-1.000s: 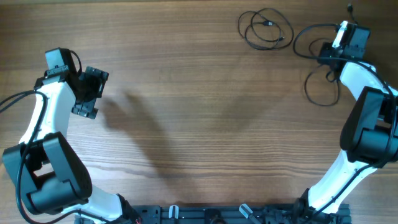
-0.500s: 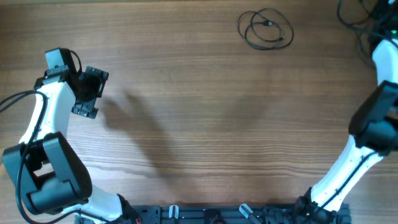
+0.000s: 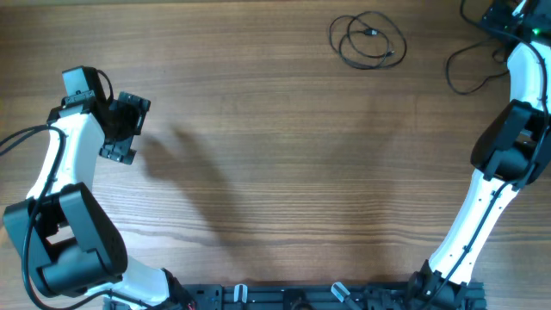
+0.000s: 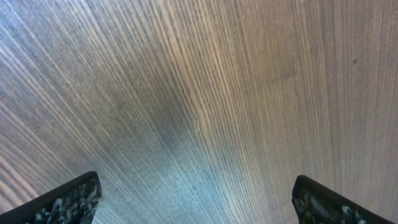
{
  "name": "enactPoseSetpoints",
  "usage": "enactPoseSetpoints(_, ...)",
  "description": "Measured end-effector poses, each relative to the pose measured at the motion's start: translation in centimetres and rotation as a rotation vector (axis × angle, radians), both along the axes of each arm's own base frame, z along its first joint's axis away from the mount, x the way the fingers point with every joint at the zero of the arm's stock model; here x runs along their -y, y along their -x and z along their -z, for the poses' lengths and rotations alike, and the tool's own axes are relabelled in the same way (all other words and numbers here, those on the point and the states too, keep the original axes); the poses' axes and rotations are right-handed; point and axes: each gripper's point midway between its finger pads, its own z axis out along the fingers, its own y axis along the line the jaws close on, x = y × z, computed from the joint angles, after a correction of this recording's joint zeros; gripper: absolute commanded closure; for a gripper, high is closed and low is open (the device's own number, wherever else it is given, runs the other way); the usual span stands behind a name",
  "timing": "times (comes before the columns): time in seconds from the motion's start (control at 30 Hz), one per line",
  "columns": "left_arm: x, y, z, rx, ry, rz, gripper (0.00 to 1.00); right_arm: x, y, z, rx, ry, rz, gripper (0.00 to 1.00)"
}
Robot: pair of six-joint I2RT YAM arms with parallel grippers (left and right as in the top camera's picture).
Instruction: Untangle cables
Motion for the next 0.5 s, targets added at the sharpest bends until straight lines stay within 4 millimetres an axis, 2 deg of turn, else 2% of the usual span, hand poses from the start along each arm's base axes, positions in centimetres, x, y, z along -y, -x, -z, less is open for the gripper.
enactPoseSetpoints(0.03, 0.0, 0.0, 0.0, 0.001, 0.0, 0.0, 0.0, -0.5, 1.0, 1.2, -0.055, -0.038, 0.012, 0.0)
enactPoseSetpoints(0.1, 0.0, 0.0, 0.0, 0.001, 0.0, 0.0, 0.0, -0.9, 2.1, 2.0, -0.104, -0.078, 0.029, 0.0)
enactPoseSetpoints(0.13, 0.0, 0.0, 0.0, 0.002, -0.001, 0.0, 0.0, -1.8, 4.1, 2.1, -0.183, -0.122, 0.042, 0.0)
enactPoseSetpoints(0.17, 0.0, 0.0, 0.0, -0.001, 0.0, 0.0, 0.0, -2.1, 4.9, 0.7, -0.196, -0.131, 0.046, 0.0)
enactPoseSetpoints(0.23, 0.0, 0.0, 0.0, 0.001, 0.0, 0.0, 0.0, -2.8, 6.5, -4.3, -0.189, -0.13, 0.047, 0.0)
enactPoseSetpoints(0.3, 0.0, 0.0, 0.0, 0.002, 0.0, 0.0, 0.0, -4.1, 8.8, -10.8, -0.155, -0.129, 0.033, 0.0)
enactPoseSetpoints(0.37, 0.0, 0.0, 0.0, -0.001, 0.0, 0.0, 0.0, -7.9, 13.1, -18.5, -0.123, -0.173, -0.063, 0.0)
enactPoseSetpoints(0.5, 0.0, 0.0, 0.0, 0.0, 0.0, 0.0, 0.0, -10.7, 16.7, -21.3, -0.151, -0.215, -0.125, 0.0)
